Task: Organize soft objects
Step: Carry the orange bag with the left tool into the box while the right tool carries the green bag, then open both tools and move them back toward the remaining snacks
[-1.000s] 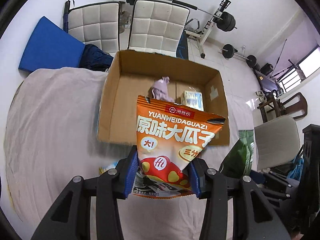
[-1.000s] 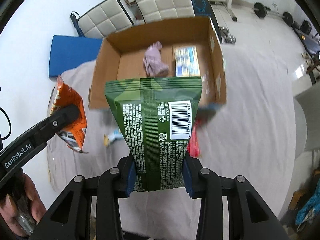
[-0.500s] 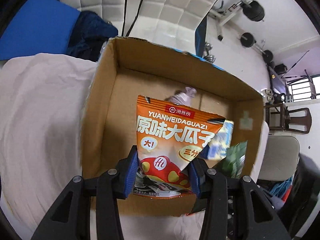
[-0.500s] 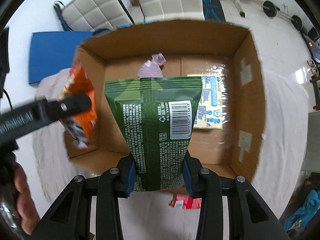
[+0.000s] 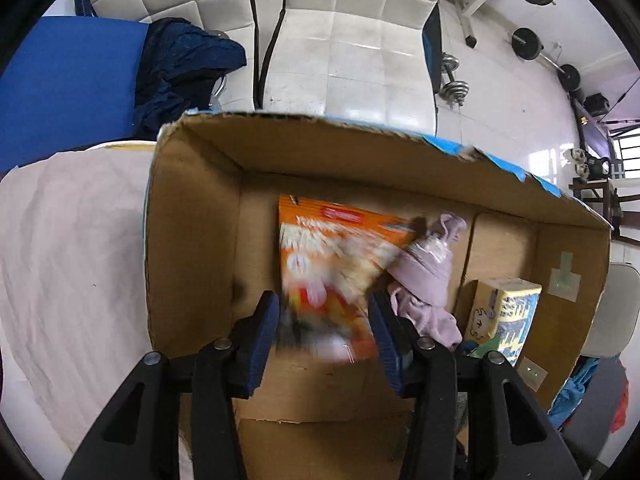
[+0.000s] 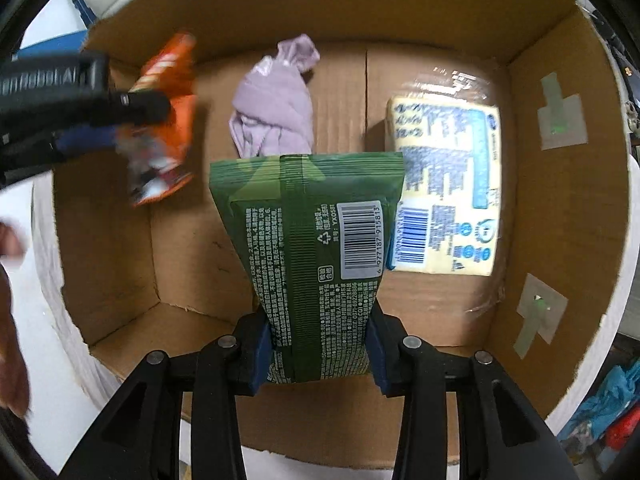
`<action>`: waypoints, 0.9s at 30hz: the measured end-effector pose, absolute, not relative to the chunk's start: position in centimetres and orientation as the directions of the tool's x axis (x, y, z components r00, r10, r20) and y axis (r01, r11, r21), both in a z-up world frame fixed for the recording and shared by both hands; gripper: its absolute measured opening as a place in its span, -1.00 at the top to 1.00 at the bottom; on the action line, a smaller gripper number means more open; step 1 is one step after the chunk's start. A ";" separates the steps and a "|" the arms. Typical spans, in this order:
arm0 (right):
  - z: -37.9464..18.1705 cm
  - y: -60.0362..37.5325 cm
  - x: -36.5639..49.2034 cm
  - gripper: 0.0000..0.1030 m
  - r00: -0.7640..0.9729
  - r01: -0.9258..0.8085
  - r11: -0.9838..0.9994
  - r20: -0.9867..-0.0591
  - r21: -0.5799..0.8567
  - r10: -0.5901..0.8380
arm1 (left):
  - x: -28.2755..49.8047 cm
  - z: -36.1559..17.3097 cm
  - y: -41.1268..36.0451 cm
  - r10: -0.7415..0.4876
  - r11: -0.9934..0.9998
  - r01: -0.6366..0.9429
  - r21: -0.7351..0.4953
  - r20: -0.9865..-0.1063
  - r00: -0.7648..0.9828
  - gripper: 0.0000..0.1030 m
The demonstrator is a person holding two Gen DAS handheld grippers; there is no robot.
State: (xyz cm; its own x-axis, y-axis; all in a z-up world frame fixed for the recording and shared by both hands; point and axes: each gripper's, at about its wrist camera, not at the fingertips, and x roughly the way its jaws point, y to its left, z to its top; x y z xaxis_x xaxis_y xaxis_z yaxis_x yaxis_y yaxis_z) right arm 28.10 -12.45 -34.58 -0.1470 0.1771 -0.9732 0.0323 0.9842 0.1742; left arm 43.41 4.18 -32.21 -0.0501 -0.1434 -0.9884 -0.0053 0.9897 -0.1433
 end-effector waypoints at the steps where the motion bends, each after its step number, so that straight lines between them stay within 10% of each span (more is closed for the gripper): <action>1: -35.0 -12.4 28.0 0.14 -0.160 0.029 0.984 -0.971 0.176 0.178 | 43.6 -32.3 4.4 -0.152 0.988 -0.009 -0.152 -0.987 -0.053 0.14; 12: -33.0 -12.1 28.0 -0.59 -0.088 0.018 0.990 -0.986 0.141 0.142 | 41.8 -28.3 5.3 -0.182 0.983 0.007 -0.181 -0.982 0.042 -0.42; 17: -31.3 -13.2 26.7 -0.90 -0.029 0.045 0.992 -0.992 0.118 0.120 | 38.8 -26.2 5.6 -0.132 0.991 0.041 -0.128 -0.983 0.127 -0.99; 27: -28.5 -15.7 23.2 -1.00 0.071 0.109 0.989 -0.994 0.096 0.088 | 32.2 -24.0 6.2 -0.142 0.989 0.064 -0.131 -0.964 0.224 -0.99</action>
